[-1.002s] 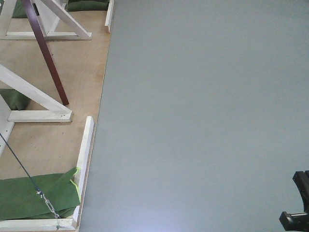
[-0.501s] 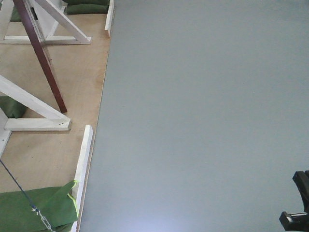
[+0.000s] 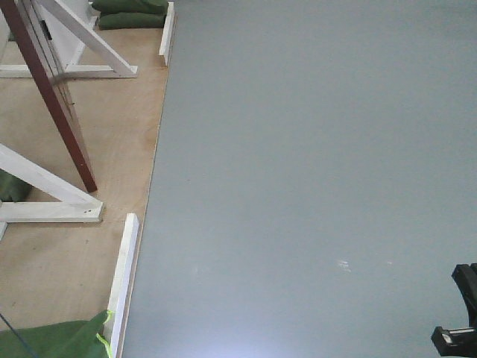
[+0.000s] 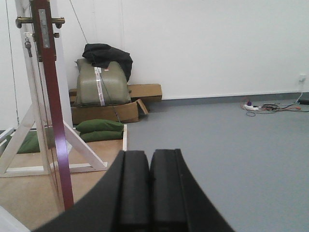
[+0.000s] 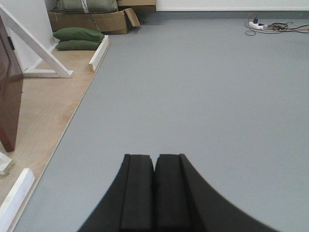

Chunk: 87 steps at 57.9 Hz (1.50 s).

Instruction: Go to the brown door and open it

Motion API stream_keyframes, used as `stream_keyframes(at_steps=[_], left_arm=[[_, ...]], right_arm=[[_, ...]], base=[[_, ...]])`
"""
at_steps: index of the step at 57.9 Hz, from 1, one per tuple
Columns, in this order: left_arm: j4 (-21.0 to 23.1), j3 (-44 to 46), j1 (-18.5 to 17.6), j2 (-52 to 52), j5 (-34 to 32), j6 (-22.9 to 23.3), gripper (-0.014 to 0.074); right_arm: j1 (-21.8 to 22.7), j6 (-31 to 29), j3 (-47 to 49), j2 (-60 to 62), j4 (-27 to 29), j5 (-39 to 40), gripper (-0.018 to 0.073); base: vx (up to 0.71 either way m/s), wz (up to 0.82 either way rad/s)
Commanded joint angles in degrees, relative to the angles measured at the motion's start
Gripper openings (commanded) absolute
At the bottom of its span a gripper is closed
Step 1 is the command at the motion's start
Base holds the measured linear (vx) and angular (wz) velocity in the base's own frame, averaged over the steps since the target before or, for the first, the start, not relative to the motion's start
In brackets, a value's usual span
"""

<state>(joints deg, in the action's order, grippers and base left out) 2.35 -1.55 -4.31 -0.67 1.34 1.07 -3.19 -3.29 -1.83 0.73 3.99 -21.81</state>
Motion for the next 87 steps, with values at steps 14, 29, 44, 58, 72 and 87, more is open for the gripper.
stream_keyframes(at_steps=[14,29,44,58,72,87], left_arm=[[0.23,1.03,0.06,-0.79,-4.71,0.13,-0.0004],[0.23,1.03,0.06,-0.79,-4.71,0.13,-0.0004],[0.23,1.03,0.06,-0.79,-4.71,0.13,-0.0004],[0.23,1.03,0.06,-0.79,-4.71,0.13,-0.0004],[0.23,1.03,0.06,-0.79,-4.71,0.13,-0.0004],[0.23,1.03,0.06,-0.79,-4.71,0.13,-0.0004]], right_arm=[[0.09,-0.49,-0.19,0.32,-0.41,4.53,0.0000],[0.09,-0.49,-0.19,0.32,-0.41,4.53,0.0000],[0.09,-0.49,-0.19,0.32,-0.41,4.35,0.0000],[0.09,-0.49,-0.19,0.32,-0.41,4.35,0.0000],[0.09,-0.49,-0.19,0.32,-0.41,4.35,0.0000],[0.09,-0.49,-0.19,0.32,-0.41,4.35,0.0000]], base=[[0.27,0.01],[0.32,0.03],[0.35,0.04],[0.38,0.04],[0.40,0.05],[0.40,0.03]])
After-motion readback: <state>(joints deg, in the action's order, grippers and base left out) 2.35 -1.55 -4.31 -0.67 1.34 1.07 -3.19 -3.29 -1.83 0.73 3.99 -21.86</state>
